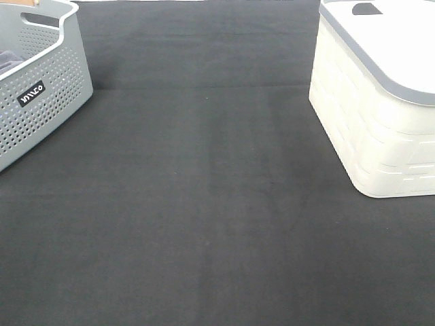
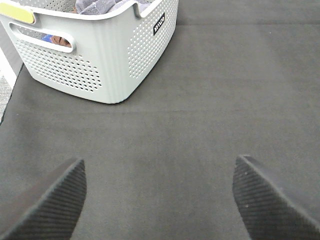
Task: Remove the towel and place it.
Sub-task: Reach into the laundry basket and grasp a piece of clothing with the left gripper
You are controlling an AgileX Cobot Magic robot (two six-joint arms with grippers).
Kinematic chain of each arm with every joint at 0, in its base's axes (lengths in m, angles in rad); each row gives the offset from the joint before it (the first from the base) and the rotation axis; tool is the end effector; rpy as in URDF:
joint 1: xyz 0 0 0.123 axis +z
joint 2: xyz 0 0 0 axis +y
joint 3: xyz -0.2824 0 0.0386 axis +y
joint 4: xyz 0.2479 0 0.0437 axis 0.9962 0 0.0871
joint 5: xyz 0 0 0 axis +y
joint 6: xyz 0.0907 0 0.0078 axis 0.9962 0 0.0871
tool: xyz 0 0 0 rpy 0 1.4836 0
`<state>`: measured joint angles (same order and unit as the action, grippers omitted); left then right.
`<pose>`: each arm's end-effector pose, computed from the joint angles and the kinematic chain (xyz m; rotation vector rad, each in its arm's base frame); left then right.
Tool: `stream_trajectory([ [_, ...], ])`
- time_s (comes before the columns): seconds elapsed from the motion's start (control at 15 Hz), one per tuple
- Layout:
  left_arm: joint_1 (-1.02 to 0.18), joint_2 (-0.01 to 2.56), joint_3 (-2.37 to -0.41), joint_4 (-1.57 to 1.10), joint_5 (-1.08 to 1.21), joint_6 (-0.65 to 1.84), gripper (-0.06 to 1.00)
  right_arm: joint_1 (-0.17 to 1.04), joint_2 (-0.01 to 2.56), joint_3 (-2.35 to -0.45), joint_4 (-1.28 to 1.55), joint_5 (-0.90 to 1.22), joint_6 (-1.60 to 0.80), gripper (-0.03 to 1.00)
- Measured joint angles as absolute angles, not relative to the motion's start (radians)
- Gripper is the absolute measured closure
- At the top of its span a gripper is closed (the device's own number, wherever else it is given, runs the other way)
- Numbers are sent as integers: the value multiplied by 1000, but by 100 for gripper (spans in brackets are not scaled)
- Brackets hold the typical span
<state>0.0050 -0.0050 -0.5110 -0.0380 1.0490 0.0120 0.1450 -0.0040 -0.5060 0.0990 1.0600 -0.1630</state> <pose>-0.0065 -0.0030 0.2812 0.0089 2.0162 -0.0344 -0.0074 0.0069 0.2792 -0.3166 2.0065 0.1069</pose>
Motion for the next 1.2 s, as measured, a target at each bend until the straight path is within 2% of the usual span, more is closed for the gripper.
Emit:
stream_trajectory([
  [1.2,5,-5,-511,-38,1049,12,19,145,-4,-506,99,1060,-164,28],
])
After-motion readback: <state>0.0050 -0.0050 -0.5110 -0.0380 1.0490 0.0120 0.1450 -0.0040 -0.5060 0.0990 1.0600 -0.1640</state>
